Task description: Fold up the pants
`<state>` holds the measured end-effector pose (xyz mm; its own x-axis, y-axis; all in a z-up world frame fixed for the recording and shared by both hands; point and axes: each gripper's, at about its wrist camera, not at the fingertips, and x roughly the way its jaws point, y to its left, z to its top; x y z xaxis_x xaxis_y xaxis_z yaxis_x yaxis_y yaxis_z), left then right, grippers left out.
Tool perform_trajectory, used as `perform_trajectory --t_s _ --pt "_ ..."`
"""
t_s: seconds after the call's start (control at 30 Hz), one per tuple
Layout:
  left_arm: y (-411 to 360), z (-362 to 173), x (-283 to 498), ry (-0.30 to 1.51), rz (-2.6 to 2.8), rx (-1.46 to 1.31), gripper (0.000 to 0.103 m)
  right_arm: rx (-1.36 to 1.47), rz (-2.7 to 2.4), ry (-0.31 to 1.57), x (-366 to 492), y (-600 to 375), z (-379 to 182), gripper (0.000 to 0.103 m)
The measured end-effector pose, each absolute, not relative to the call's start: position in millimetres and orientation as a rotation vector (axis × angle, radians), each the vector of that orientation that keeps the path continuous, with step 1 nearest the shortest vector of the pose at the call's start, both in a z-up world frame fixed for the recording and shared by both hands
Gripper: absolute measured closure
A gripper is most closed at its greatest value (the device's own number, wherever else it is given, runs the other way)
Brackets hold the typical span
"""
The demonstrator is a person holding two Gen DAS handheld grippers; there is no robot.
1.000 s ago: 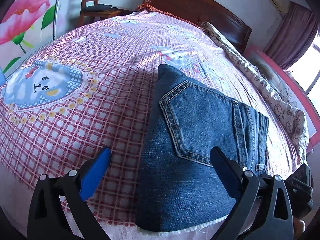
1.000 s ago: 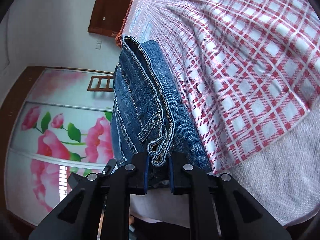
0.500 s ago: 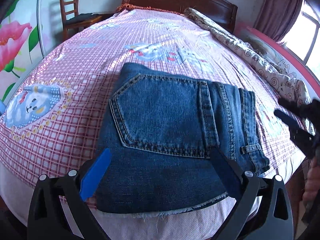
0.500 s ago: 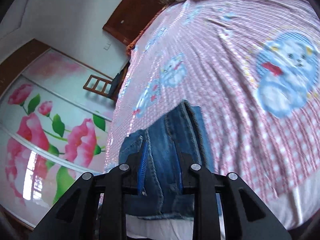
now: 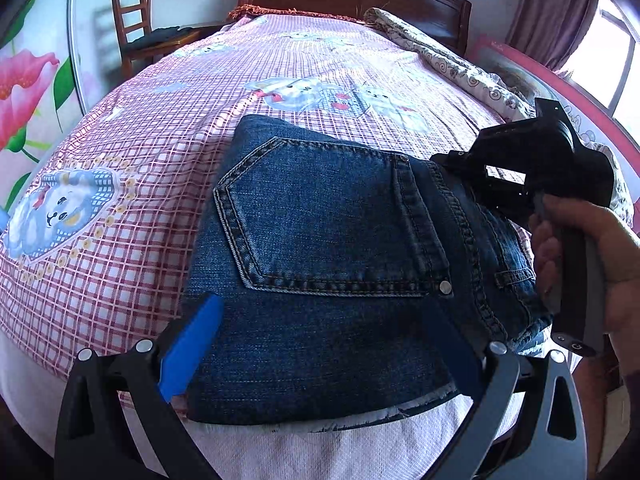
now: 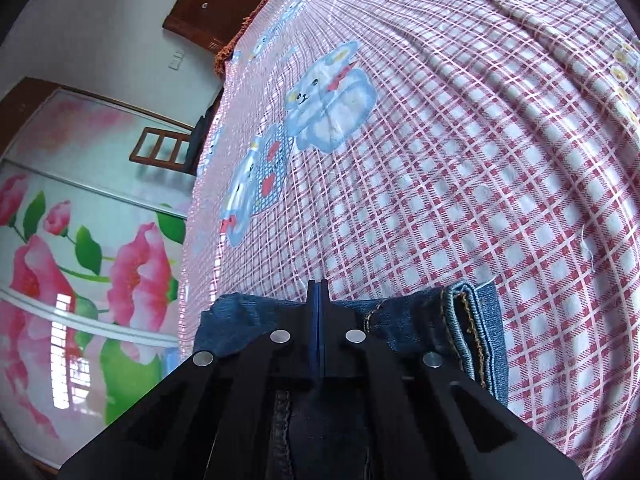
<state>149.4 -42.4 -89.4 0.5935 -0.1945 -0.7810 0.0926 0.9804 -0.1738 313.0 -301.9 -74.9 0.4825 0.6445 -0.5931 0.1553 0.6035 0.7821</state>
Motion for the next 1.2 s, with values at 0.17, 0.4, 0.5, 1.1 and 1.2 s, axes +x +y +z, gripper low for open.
perform_trajectory --t_s 0.17,0.4,0.5,1.1,1.2 --pt "-40.6 -91.7 150.4 0.926 -0.160 -0.129 0.003 0.863 0.362 1.004 286.3 -308.9 -42.5 0.100" --pt "-40.4 -92.9 151.9 0.923 -0.162 -0.134 0.002 0.944 0.538 0.987 195.6 -304.0 -37.5 0.100" --pt "-39.7 -93.2 152.4 0.923 -0.162 -0.140 0.002 0.961 0.553 1.026 159.8 -303.1 -53.4 0.100" --pt "36.8 -63.3 142.7 0.796 -0.290 -0.401 0.003 1.105 0.518 0.979 105.7 -336.9 -80.3 0.057" --pt "34.5 -43.3 172.7 0.776 -0.458 -0.483 0.003 1.104 0.517 0.929 116.3 -344.3 -72.5 0.055"
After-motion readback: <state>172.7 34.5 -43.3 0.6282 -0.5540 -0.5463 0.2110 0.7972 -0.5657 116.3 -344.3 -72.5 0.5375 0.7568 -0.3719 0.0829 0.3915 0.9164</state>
